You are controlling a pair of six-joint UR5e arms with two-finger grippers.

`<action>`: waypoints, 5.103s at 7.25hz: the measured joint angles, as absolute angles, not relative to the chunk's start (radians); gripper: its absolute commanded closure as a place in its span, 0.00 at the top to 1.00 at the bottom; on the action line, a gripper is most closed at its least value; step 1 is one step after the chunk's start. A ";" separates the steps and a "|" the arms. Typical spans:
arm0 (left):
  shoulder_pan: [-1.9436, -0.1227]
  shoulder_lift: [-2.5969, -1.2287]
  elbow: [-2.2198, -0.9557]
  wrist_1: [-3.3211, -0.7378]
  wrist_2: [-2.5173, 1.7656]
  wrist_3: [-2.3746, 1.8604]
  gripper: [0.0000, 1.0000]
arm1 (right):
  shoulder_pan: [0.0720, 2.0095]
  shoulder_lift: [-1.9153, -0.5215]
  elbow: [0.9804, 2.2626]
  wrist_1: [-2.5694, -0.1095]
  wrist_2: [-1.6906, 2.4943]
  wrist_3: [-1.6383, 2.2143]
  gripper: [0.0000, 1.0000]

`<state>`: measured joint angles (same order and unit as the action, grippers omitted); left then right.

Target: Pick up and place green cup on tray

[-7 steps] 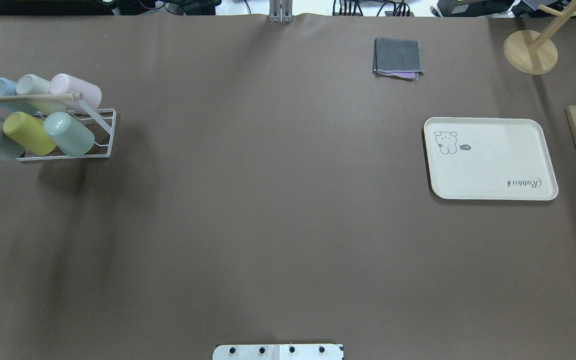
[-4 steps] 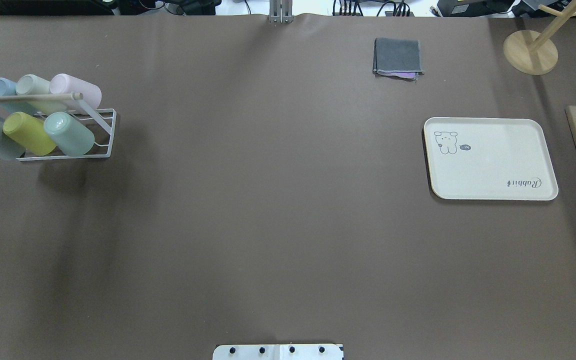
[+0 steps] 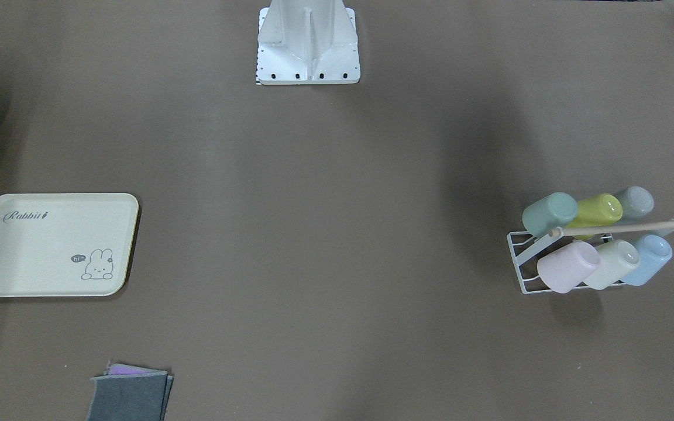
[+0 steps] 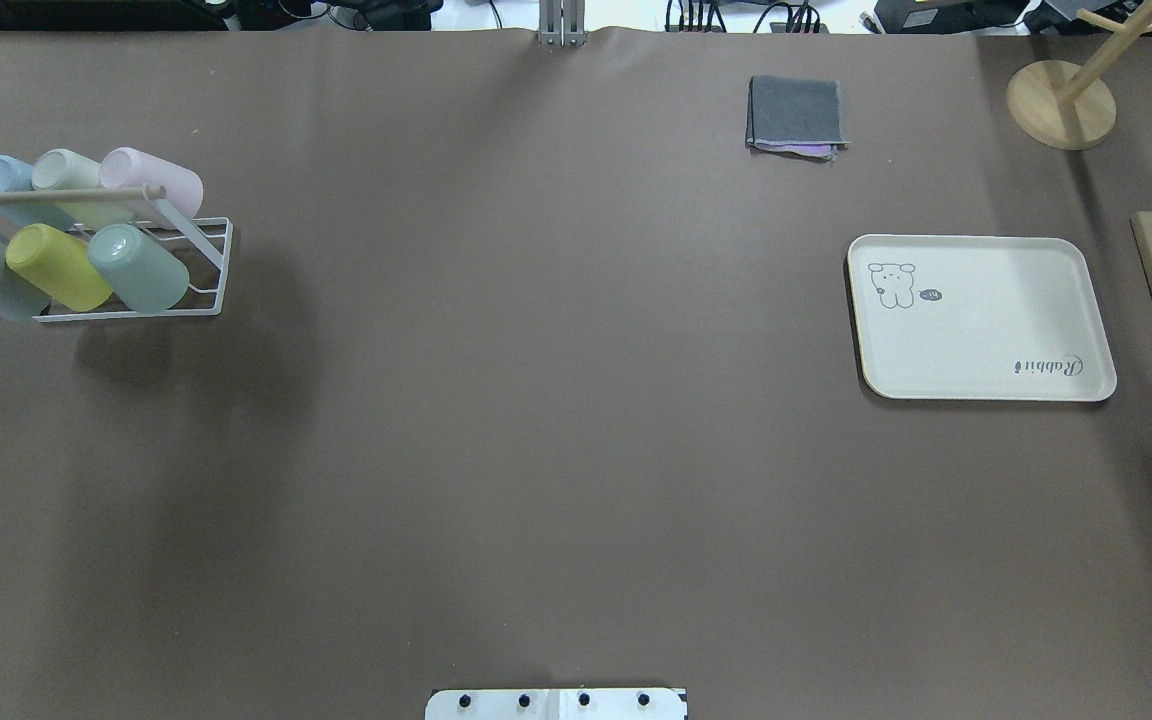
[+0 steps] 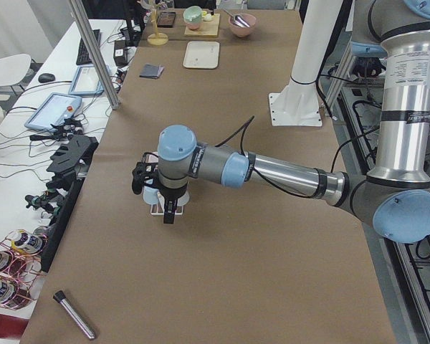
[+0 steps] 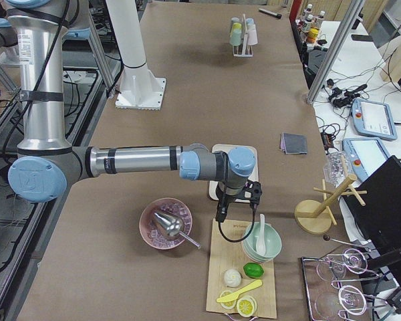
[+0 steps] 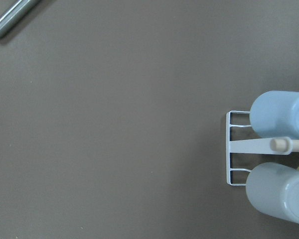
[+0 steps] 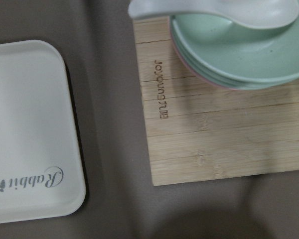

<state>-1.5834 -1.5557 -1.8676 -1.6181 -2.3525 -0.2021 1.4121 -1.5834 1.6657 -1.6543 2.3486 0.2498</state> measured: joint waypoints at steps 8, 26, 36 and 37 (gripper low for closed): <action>-0.954 -1.543 -2.313 -1.530 -1.785 0.418 0.98 | 1.240 -1.407 1.353 -1.380 2.312 0.377 0.97; -0.286 -1.634 -1.765 -1.559 -0.377 1.005 0.98 | 1.151 -1.390 1.310 -1.334 2.281 0.451 0.14; -0.382 -1.742 -1.630 -1.567 -0.346 1.003 0.98 | 1.223 -1.397 1.327 -1.333 2.428 0.451 0.00; -0.385 -1.742 -1.628 -1.567 -0.341 1.003 0.98 | 1.243 -1.399 1.330 -1.333 2.462 0.450 0.00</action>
